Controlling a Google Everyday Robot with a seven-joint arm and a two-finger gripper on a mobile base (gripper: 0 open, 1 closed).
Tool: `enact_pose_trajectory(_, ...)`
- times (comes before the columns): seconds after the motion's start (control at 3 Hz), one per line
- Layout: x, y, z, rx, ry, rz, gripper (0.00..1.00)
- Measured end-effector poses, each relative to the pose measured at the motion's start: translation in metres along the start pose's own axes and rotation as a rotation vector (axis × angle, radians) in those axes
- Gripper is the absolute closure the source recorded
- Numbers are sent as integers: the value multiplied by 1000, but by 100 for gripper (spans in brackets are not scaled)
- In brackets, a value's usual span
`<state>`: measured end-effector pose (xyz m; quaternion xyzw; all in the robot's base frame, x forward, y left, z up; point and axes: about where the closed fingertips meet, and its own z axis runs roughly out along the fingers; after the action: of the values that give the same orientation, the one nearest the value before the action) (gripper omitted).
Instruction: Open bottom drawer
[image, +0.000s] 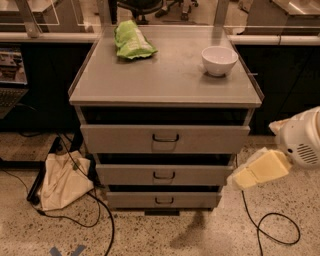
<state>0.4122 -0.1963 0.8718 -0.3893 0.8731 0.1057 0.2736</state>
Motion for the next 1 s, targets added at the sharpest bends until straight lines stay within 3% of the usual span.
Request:
enact_pose_trajectory(0.33,-3,-3,35,31,-81,100,0)
enact_pose_trajectory(0.67,-16,-18,35,95,-133,102,0)
enact_pose_trajectory(1.0,-12,-15,38,113,-165,111,0)
